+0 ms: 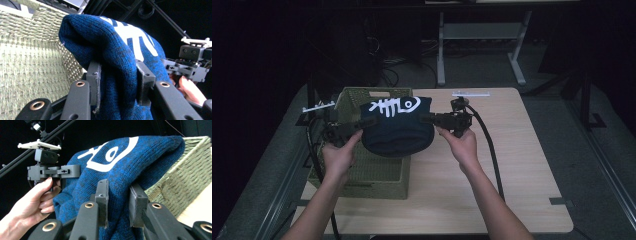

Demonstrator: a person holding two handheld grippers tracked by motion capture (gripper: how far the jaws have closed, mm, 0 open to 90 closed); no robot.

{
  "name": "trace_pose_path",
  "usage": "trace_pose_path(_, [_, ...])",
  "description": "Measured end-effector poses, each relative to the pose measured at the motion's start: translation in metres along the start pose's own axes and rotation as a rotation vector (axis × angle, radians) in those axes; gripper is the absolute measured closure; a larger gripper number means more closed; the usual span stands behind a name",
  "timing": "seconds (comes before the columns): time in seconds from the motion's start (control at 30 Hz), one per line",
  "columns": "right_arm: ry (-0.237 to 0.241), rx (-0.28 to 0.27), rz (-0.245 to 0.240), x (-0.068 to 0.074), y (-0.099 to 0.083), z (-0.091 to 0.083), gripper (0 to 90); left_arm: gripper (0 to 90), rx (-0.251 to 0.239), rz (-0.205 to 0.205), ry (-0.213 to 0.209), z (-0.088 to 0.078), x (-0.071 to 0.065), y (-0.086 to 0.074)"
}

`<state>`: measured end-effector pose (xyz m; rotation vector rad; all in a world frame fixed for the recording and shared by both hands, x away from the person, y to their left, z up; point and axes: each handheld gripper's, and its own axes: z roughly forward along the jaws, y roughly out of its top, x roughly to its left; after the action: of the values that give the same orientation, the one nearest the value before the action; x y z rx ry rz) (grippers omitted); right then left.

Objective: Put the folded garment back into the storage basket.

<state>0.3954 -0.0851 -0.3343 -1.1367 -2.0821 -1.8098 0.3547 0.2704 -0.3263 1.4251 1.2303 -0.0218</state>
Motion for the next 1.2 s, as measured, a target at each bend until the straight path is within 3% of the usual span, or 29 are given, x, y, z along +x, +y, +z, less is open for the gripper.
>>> trace_pose_path(0.53, [0.033,0.017,-0.003,0.010,0.001,0.036,72.2,62.9,-0.015,-0.013,0.046,-0.027,0.019,0.007])
trace_pose_path(0.77, [0.038,0.024,-0.013,0.017,0.003,0.051,72.2,62.7,-0.023,-0.025,0.052,-0.037,0.031,0.010])
trace_pose_path(1.2, [0.027,0.047,0.007,0.020,0.001,0.085,72.0,60.7,-0.028,-0.037,0.108,-0.053,0.055,0.013])
